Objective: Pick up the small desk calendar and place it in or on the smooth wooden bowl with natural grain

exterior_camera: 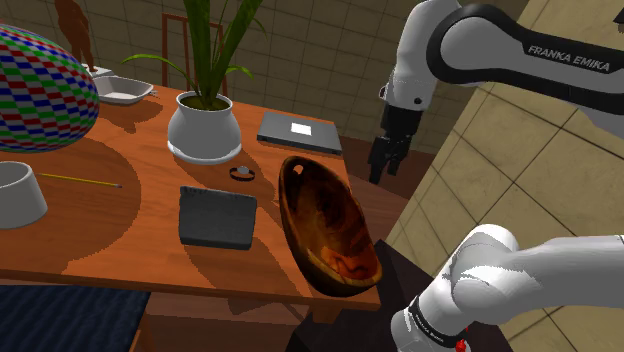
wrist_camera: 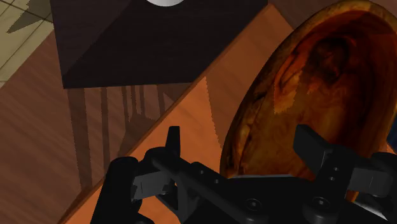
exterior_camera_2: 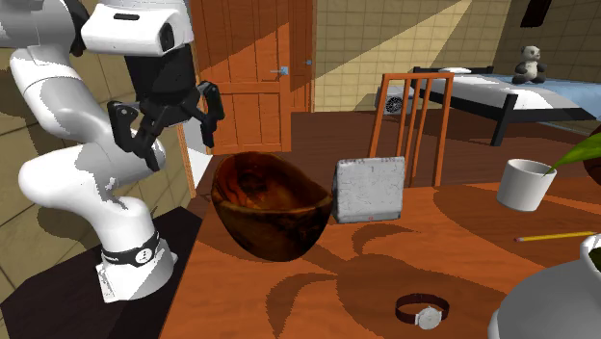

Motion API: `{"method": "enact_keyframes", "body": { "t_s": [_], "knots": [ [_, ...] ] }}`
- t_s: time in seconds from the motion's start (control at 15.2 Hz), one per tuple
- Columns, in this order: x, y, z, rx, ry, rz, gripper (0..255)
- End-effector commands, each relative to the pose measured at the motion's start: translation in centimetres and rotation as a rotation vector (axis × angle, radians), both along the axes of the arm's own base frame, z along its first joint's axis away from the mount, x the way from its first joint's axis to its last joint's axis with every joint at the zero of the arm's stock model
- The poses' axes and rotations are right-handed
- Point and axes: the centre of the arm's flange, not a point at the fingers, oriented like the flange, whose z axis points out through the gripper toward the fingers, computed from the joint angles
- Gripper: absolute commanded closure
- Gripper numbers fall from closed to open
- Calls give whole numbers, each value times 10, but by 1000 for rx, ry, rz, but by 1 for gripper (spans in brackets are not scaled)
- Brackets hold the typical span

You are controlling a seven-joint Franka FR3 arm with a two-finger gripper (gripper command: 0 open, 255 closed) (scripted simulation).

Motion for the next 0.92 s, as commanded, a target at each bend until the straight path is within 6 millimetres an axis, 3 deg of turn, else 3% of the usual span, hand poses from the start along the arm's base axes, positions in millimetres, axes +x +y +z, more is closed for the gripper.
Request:
{"method": "enact_keyframes", "body": {
  "t_s": [0.0, 0.46, 0.86],
  "knots": [
    [0, 0, 0, 0, 0, 0, 0],
    [49, 66, -16, 11, -132, 249, 0],
    [78, 130, -25, 20, -246, 462, 0]
  ]
}}
